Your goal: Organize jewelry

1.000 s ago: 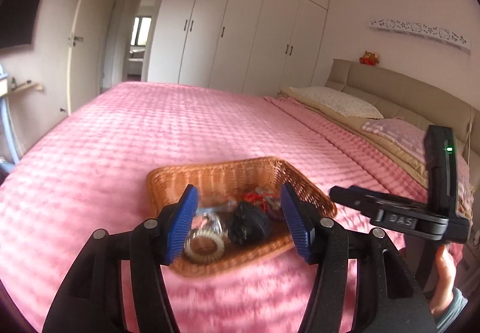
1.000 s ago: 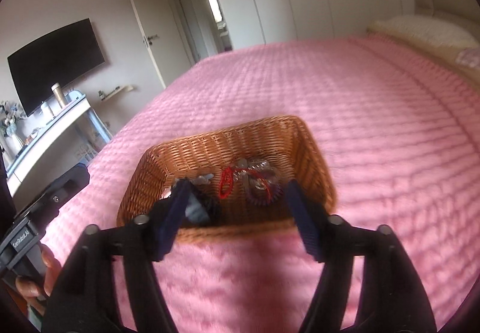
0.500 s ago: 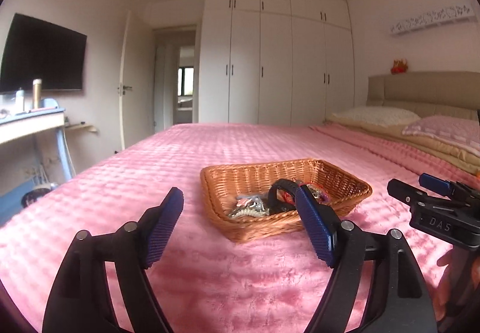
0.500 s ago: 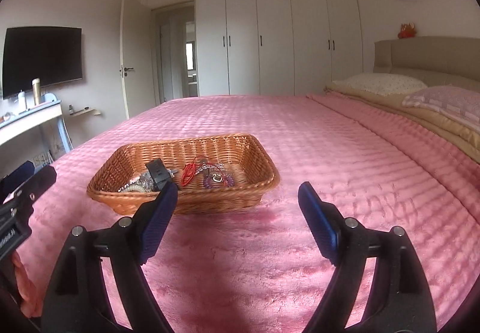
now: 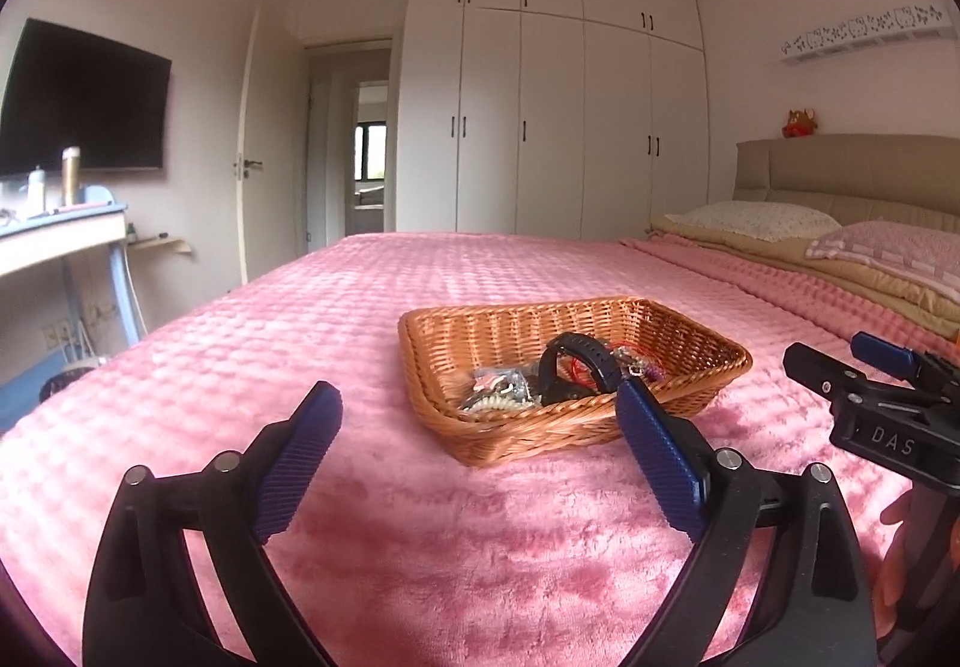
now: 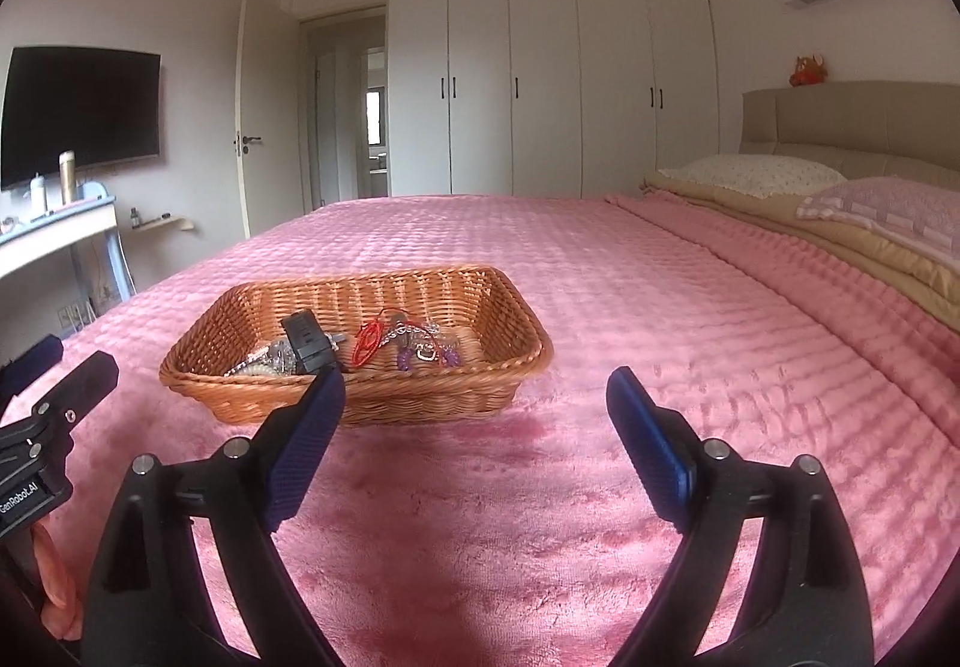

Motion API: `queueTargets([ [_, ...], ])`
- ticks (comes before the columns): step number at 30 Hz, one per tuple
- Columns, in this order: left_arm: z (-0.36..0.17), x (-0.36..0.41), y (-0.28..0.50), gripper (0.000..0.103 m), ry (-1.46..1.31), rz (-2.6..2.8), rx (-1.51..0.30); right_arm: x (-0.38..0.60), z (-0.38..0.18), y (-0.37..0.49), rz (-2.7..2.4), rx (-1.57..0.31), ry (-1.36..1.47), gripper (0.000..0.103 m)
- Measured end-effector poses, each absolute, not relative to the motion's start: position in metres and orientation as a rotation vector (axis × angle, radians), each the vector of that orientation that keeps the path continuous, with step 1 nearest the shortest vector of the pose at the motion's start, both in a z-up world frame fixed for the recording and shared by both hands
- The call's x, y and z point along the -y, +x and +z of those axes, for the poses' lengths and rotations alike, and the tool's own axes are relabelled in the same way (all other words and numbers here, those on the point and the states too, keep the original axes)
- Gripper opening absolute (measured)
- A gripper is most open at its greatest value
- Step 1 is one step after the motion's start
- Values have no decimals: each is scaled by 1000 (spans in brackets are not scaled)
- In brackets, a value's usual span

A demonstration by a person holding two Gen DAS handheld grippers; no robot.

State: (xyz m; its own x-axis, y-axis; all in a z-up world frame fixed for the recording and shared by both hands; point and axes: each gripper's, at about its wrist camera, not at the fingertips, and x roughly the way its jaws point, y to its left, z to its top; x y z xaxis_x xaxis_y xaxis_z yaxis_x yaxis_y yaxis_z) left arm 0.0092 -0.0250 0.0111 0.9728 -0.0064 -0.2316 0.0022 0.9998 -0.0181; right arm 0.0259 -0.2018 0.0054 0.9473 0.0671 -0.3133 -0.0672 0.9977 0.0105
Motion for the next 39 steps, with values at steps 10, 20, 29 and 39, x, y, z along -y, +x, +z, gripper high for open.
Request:
queueTargets([
  [10, 12, 28, 5, 95, -1, 8, -219, 193, 5, 23, 60, -314, -32, 88],
  [20, 12, 31, 5, 95, 12, 9, -226, 193, 4, 23, 61, -318, -24, 88],
  [29, 12, 31, 5, 95, 11, 11, -228, 193, 4, 23, 61, -320, -26, 88],
  [39, 13, 30, 5, 95, 6, 11, -234, 193, 4, 24, 61, -321, -28, 91],
])
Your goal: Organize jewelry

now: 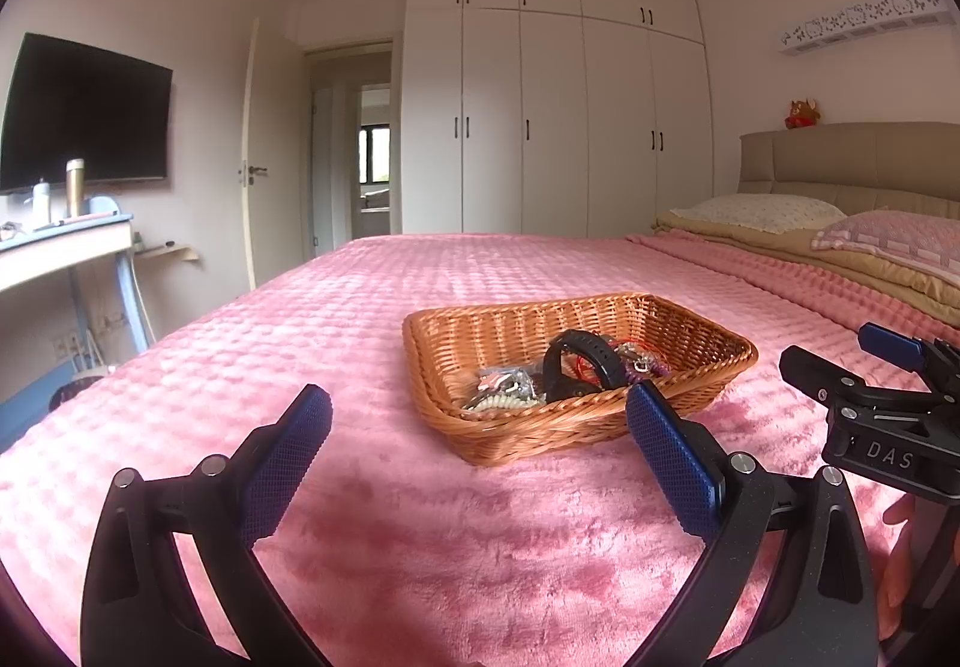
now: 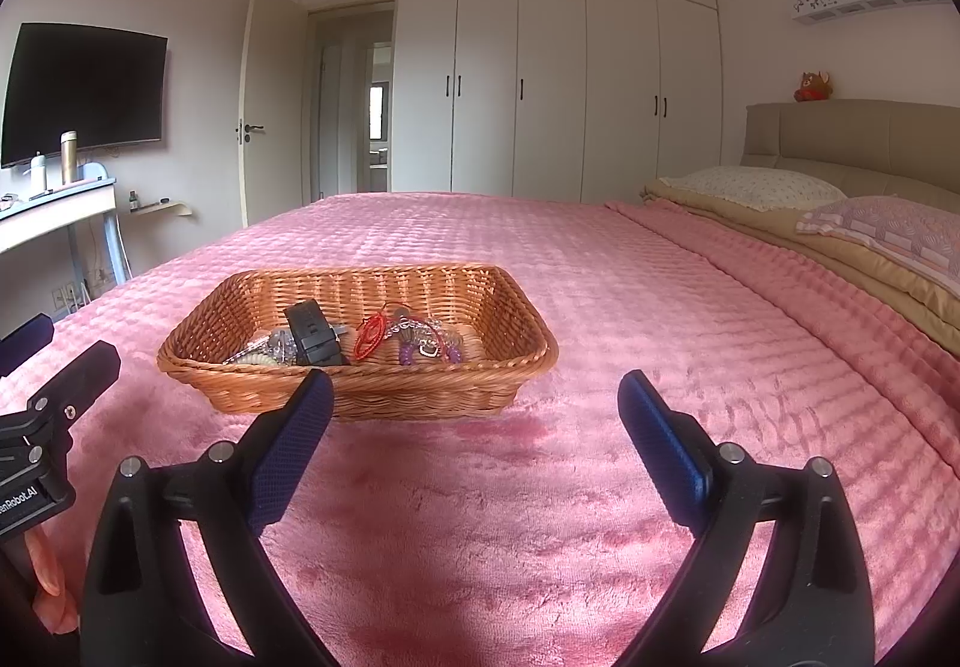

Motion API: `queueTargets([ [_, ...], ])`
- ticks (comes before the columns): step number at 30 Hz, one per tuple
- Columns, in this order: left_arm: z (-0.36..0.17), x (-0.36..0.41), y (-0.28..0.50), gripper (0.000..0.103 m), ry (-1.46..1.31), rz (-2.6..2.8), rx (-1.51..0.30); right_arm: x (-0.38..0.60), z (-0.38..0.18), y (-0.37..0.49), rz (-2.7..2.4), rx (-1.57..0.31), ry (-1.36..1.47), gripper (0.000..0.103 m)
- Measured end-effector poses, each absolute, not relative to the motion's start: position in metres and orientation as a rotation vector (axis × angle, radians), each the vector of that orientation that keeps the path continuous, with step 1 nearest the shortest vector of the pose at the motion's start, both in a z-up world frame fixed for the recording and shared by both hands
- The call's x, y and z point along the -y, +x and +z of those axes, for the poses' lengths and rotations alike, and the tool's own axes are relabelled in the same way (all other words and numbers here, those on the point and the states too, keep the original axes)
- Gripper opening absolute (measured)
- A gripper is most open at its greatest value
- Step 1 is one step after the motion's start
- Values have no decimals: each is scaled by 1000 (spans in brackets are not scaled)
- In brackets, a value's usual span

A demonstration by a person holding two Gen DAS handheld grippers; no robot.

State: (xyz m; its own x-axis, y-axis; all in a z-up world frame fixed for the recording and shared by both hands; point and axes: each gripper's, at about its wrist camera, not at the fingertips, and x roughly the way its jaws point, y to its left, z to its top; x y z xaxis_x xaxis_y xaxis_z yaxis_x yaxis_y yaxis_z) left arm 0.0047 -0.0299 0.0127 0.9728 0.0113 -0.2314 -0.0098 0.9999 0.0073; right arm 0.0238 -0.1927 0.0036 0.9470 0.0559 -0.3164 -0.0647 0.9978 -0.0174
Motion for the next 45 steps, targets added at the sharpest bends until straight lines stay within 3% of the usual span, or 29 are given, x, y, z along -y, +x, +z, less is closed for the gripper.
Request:
queueTargets([
  [45, 9, 28, 10, 95, 6, 2, -253, 194, 3, 23, 59, -322, -29, 91],
])
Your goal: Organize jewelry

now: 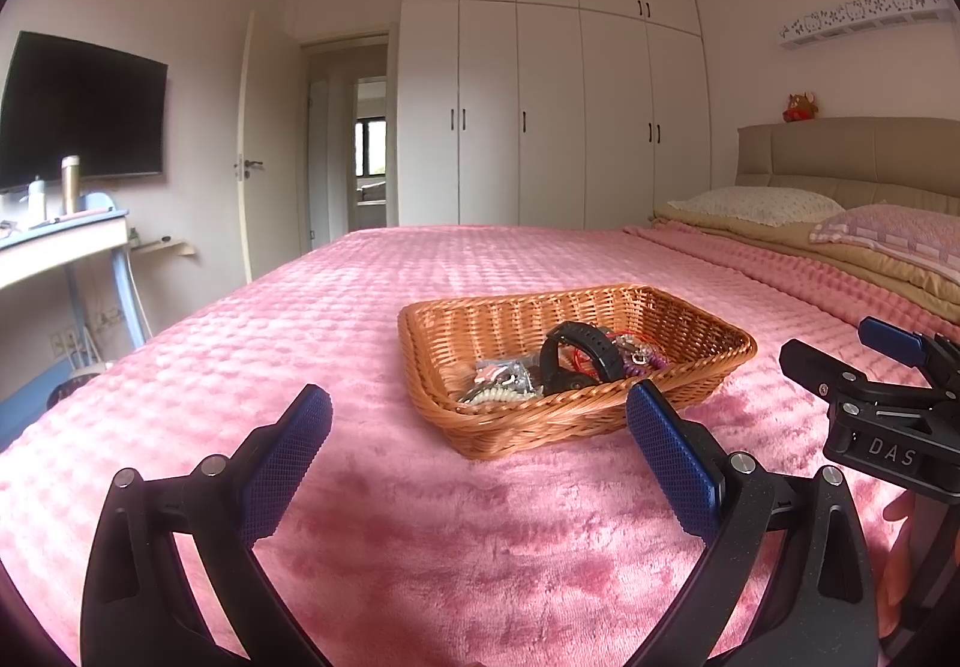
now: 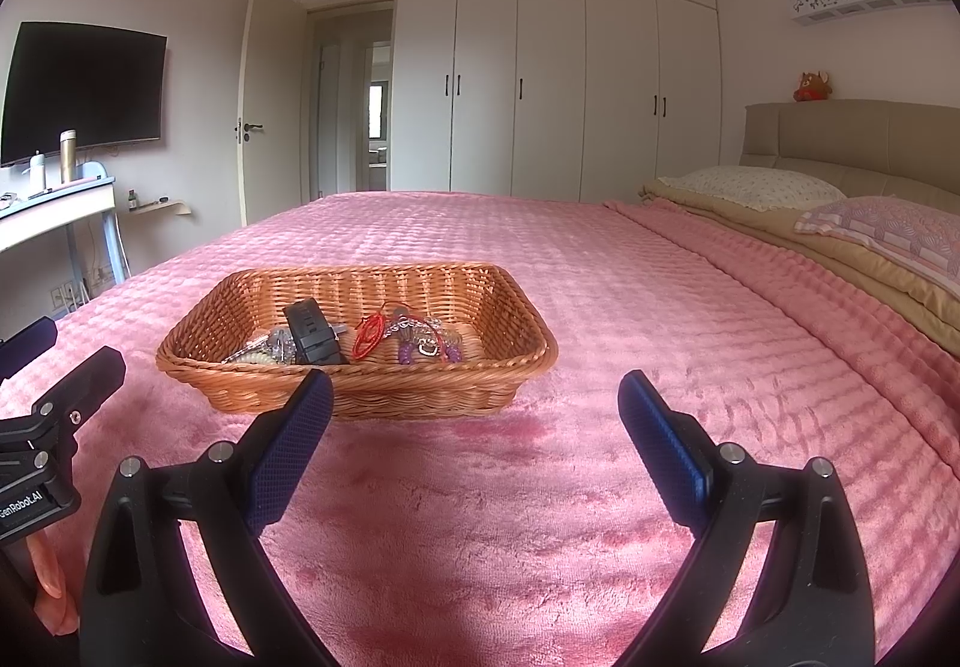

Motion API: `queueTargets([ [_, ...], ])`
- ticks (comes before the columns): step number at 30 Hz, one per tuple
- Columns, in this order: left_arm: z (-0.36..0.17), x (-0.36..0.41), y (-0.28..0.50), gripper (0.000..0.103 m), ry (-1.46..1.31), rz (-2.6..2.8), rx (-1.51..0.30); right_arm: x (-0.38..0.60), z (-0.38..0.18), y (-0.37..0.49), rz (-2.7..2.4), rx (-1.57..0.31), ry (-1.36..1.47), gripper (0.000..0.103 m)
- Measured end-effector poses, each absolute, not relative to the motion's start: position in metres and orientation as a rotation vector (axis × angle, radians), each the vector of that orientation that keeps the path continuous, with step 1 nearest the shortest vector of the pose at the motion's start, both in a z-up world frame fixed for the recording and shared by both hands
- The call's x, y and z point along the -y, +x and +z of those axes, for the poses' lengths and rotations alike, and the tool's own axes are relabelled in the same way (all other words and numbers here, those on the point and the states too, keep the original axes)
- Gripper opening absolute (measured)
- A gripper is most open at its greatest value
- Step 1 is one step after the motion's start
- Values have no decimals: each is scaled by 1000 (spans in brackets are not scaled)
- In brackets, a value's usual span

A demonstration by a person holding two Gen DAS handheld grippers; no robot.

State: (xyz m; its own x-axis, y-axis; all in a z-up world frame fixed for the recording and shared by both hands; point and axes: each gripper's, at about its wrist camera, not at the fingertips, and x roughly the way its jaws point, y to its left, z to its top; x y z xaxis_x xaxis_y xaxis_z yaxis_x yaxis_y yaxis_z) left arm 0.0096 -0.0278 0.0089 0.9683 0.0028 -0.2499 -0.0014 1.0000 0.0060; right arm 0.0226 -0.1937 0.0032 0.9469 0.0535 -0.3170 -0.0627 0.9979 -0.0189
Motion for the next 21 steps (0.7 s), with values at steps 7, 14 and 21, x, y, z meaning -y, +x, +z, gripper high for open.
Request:
queueTargets([
  [7, 9, 28, 10, 95, 6, 2, -253, 194, 3, 22, 59, -322, -28, 91],
  [14, 9, 28, 9, 95, 5, 2, -253, 194, 3, 23, 59, -323, -29, 91],
  [21, 9, 26, 11, 95, -3, 3, -260, 194, 2, 23, 60, -326, -29, 91],
])
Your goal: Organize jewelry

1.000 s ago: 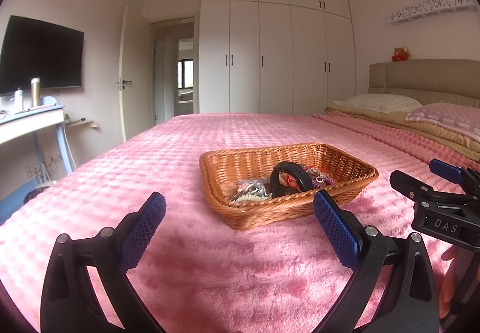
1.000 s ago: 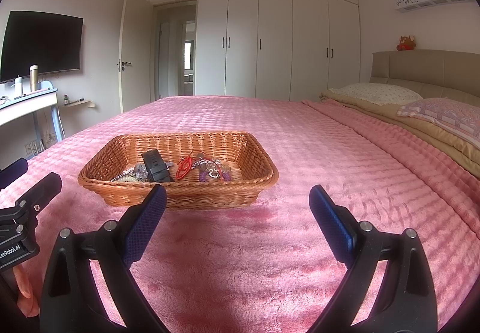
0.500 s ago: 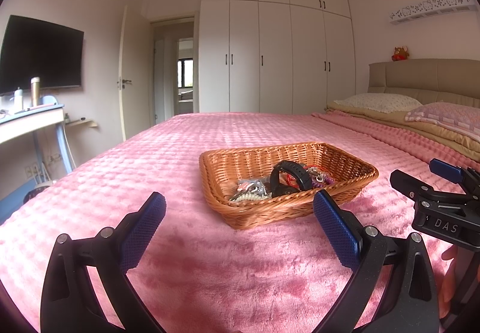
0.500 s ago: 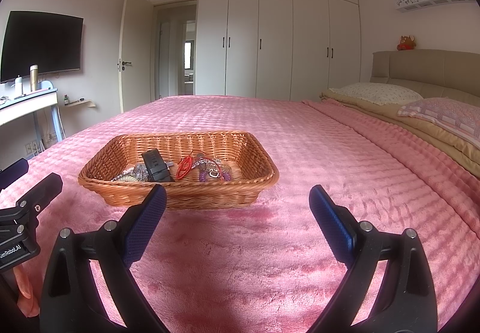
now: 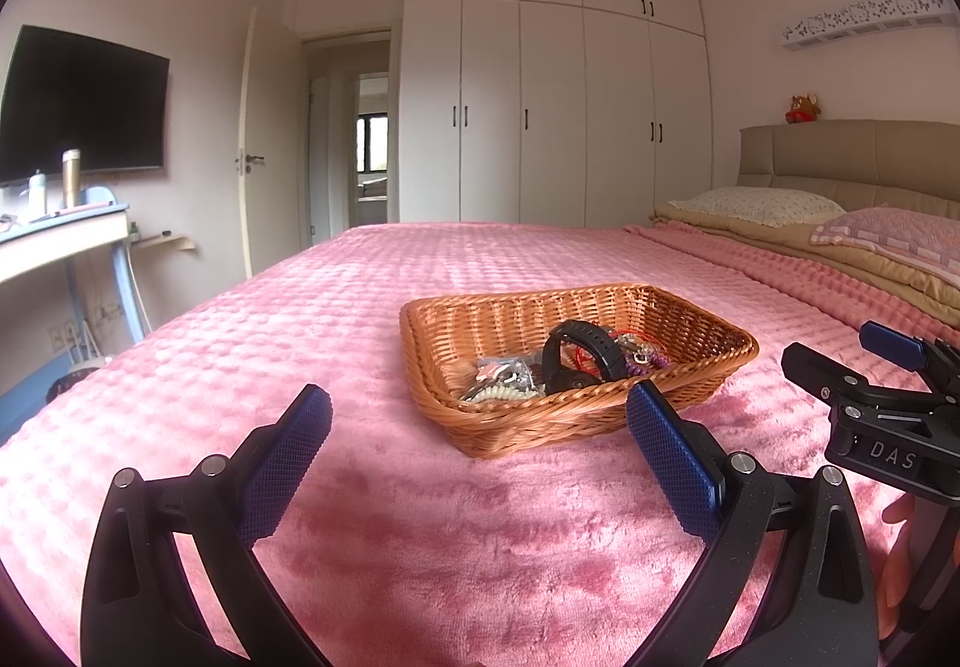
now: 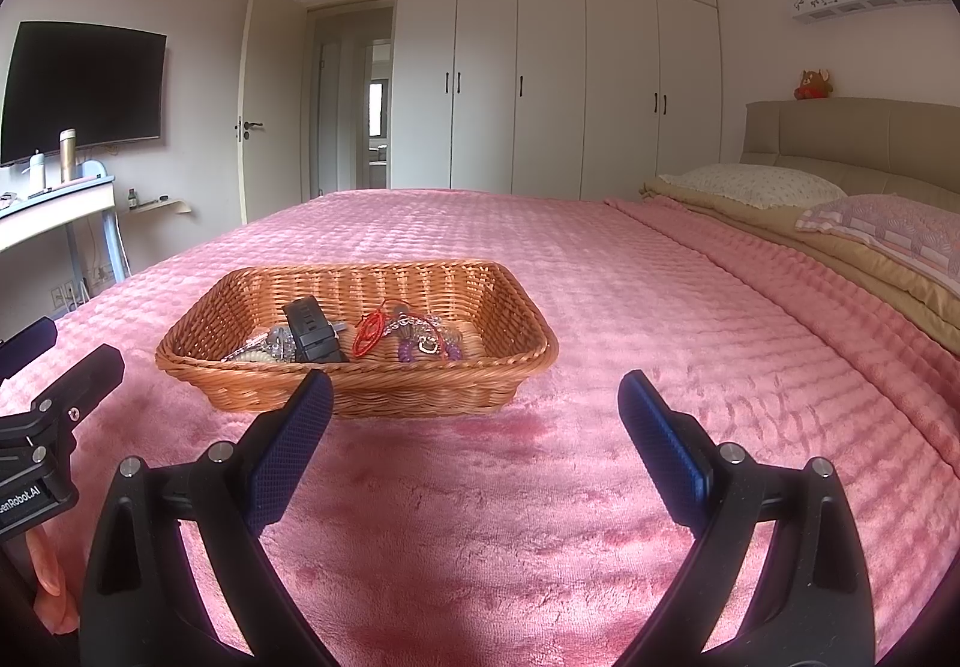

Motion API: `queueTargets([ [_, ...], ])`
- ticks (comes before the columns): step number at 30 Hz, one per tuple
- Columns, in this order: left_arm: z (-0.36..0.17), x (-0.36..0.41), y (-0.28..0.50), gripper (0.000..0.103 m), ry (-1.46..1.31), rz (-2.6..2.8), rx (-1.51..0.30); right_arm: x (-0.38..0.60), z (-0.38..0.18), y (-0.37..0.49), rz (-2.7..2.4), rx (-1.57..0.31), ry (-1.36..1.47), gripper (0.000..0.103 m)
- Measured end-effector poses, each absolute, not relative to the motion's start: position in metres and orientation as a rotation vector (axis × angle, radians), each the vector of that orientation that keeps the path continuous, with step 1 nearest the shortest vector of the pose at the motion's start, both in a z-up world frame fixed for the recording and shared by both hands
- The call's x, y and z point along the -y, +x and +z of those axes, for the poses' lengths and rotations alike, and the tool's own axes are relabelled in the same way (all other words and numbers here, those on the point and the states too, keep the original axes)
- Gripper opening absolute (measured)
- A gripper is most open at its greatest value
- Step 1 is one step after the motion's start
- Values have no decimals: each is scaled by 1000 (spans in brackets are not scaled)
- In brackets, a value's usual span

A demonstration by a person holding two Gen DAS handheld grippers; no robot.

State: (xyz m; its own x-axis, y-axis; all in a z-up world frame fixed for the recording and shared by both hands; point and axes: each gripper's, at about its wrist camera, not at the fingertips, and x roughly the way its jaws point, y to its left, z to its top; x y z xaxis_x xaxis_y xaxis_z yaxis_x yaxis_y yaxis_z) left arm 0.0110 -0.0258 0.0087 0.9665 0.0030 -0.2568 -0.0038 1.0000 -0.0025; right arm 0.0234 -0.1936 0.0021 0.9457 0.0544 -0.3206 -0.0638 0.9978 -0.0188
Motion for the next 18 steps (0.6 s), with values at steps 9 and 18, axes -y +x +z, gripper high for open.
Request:
queueTargets([
  [9, 10, 24, 8, 96, -8, -9, -251, 193, 2, 23, 61, -328, -30, 91],
  [18, 12, 24, 9, 96, -14, -18, -266, 193, 2, 24, 61, -330, -30, 91],
])
